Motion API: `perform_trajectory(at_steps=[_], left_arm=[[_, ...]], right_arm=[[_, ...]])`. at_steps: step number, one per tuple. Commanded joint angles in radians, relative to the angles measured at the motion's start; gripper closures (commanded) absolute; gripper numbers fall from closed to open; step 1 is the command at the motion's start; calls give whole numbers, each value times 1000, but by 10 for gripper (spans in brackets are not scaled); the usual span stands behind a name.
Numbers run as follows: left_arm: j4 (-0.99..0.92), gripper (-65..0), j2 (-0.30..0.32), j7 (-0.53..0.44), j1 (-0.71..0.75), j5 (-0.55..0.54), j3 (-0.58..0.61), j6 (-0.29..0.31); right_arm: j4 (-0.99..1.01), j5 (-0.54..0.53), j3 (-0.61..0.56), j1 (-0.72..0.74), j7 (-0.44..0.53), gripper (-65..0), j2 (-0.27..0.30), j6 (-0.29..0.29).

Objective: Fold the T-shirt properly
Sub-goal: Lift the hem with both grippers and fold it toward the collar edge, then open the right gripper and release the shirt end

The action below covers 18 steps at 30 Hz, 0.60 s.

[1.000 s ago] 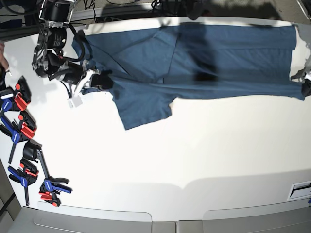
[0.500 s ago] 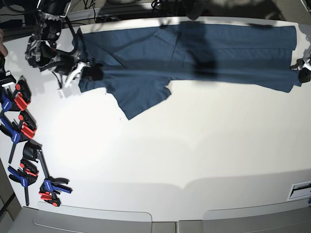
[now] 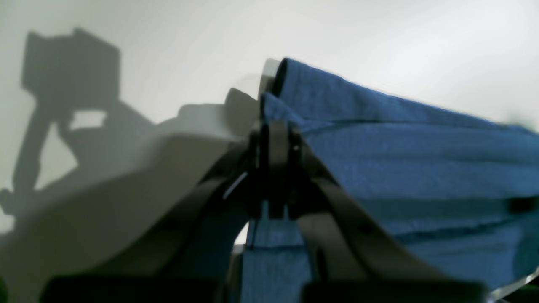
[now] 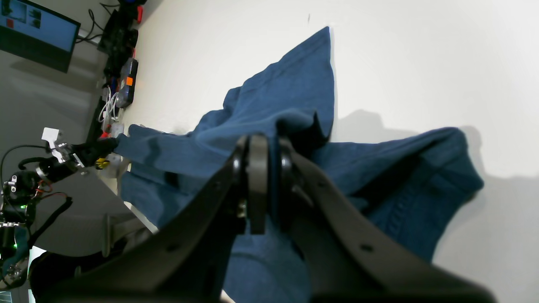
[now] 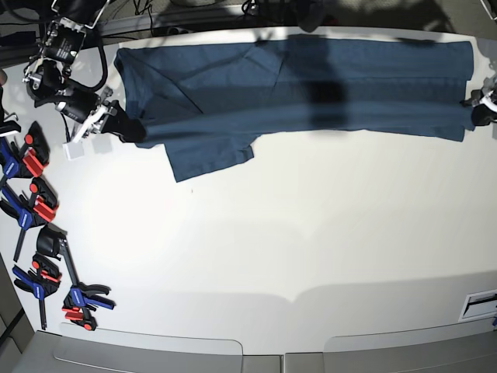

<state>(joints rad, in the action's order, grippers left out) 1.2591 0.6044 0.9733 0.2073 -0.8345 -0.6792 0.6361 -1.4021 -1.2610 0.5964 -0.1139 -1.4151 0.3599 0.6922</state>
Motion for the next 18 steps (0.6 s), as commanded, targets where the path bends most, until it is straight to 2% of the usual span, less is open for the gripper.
perform_trajectory(at_steps=[1, 6, 15, 18], left_arm=[[18, 0, 28, -10, -5, -16, -9, 5], [18, 0, 28, 3, -5, -12, -9, 5], [18, 0, 28, 55, -5, -5, -9, 5], [18, 0, 28, 51, -5, -5, -9, 5]], right_arm=[[-18, -25, 6, 10, 19, 0, 16, 6], [-18, 36, 6, 11, 19, 0, 16, 6], [-18, 40, 6, 10, 19, 0, 16, 6], [-18, 98, 6, 10, 19, 0, 16, 6]])
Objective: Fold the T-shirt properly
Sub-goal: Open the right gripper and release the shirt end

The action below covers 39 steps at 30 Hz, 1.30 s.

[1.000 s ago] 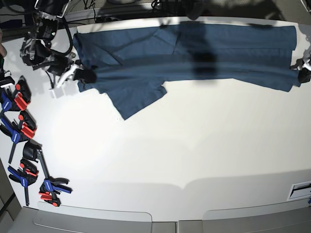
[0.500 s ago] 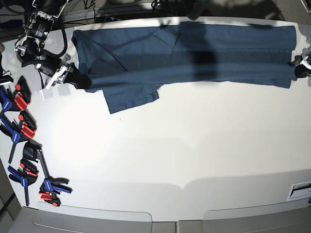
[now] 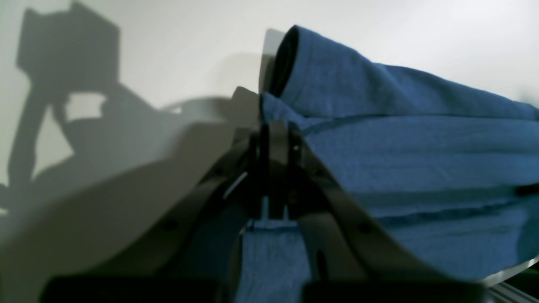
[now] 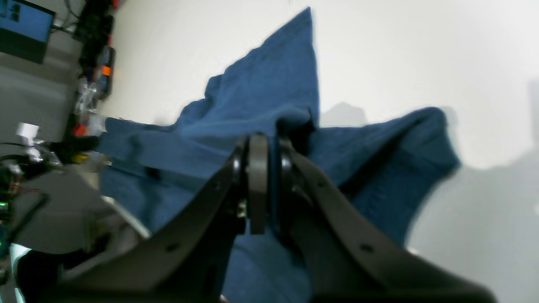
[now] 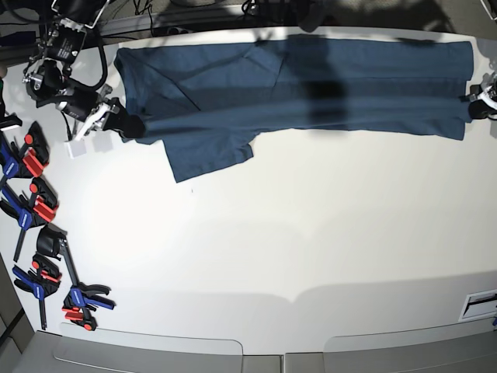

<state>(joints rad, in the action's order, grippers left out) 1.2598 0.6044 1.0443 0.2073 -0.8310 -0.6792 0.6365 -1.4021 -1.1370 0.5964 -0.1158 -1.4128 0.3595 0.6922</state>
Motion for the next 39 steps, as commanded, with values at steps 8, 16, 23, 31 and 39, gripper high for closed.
perform_trajectory(at_steps=[8, 16, 23, 31, 39], left_arm=[[17, 0, 28, -20, -5, -8, -9, 5], [17, -108, 28, -26, -5, -9, -9, 5], [23, -146, 31, -133, -6, -55, -10, 5], [114, -146, 31, -181, -6, -79, -120, 8], [156, -146, 31, -231, -6, -79, -277, 8]], right_arm=[[-18, 112, 6, -4, 17, 0, 16, 6], [-18, 116, 6, -3, 45, -30, 16, 6], [-18, 105, 6, -2, 82, -212, 15, 6], [-18, 28, 6, 89, 111, -212, 16, 6], [-18, 61, 6, 275, 129, -212, 14, 6]])
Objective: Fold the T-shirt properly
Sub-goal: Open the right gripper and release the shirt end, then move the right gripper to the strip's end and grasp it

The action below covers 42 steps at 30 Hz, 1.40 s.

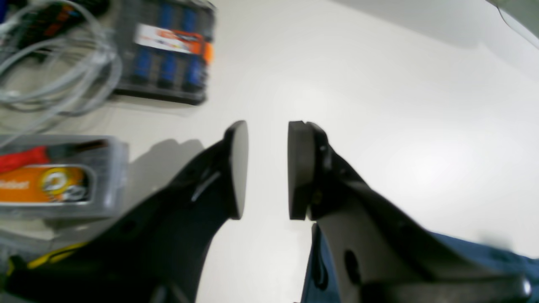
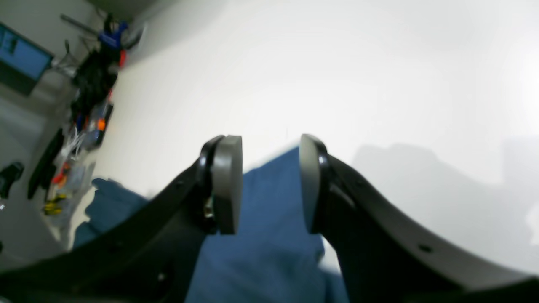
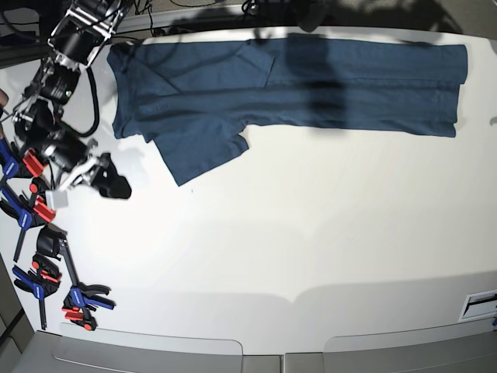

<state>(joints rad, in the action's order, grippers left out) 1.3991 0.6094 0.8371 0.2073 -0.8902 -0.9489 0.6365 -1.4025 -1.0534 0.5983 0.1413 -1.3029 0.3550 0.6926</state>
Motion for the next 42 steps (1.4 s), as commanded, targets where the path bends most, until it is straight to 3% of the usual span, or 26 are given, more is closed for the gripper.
perform_trajectory(at_steps=[1, 7, 12, 17, 27, 29, 33, 42], left_arm=[[17, -146, 26, -23, -5, -19, -8, 8], [17, -146, 25, -24, -5, -20, -8, 8], [17, -146, 25, -24, -5, -20, -8, 8], [17, -146, 25, -23, -5, -19, -8, 8], [17, -146, 25, -23, -5, -16, -8, 8], [17, -146, 25, -19, -5, -16, -8, 8], [17, -147, 25, -16, -5, -17, -8, 8], [17, -146, 25, -16, -5, -16, -8, 8]], right_arm=[[-16, 13, 3, 36, 37, -212, 18, 6], [21, 253, 3, 92, 209, -213, -31, 6], [121, 328, -54, 91, 293, -319, -71, 6], [263, 432, -164, 91, 387, -330, -96, 6], [349, 526, -275, 91, 375, -328, -195, 6], [349, 526, -277, 92, 362, -279, -209, 6], [349, 515, -278, 94, 308, 0, -211, 6], [315, 341, -278, 93, 179, 0, -209, 6]])
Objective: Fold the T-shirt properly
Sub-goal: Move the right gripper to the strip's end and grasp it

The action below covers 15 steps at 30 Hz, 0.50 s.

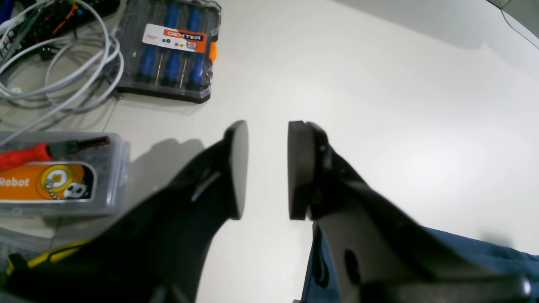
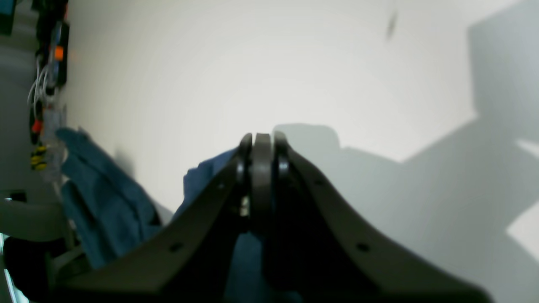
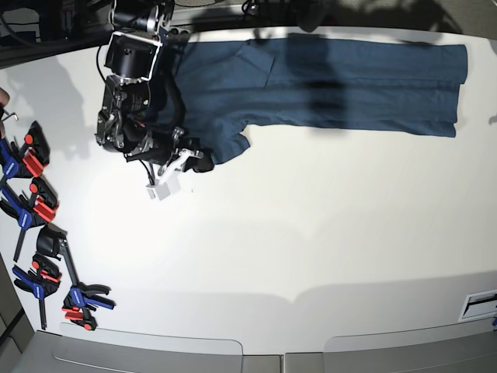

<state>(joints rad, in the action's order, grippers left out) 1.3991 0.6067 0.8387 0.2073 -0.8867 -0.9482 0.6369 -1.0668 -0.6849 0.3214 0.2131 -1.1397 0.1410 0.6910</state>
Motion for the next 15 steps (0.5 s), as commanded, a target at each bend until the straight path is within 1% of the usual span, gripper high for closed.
perform_trajectory(at_steps=[1, 6, 10, 13, 15], left_arm=[[17, -146, 27, -17, -5, -19, -8, 7], [17, -146, 28, -18, -5, -20, -8, 7], [17, -146, 27, -18, -5, -11, -8, 7], [17, -146, 27, -18, -5, -5, -8, 7], [17, -146, 27, -18, -5, -5, -8, 7]], right_arm=[[-35, -44, -1, 21, 1, 0, 5, 7], [-152, -124, -1, 11, -95, 0, 3, 7], [-275, -235, -1, -18, -185, 0, 0, 7], [-351, -292, -1, -60, -217, 0, -1, 7], [-381, -308, -1, -98, -226, 0, 0, 7]])
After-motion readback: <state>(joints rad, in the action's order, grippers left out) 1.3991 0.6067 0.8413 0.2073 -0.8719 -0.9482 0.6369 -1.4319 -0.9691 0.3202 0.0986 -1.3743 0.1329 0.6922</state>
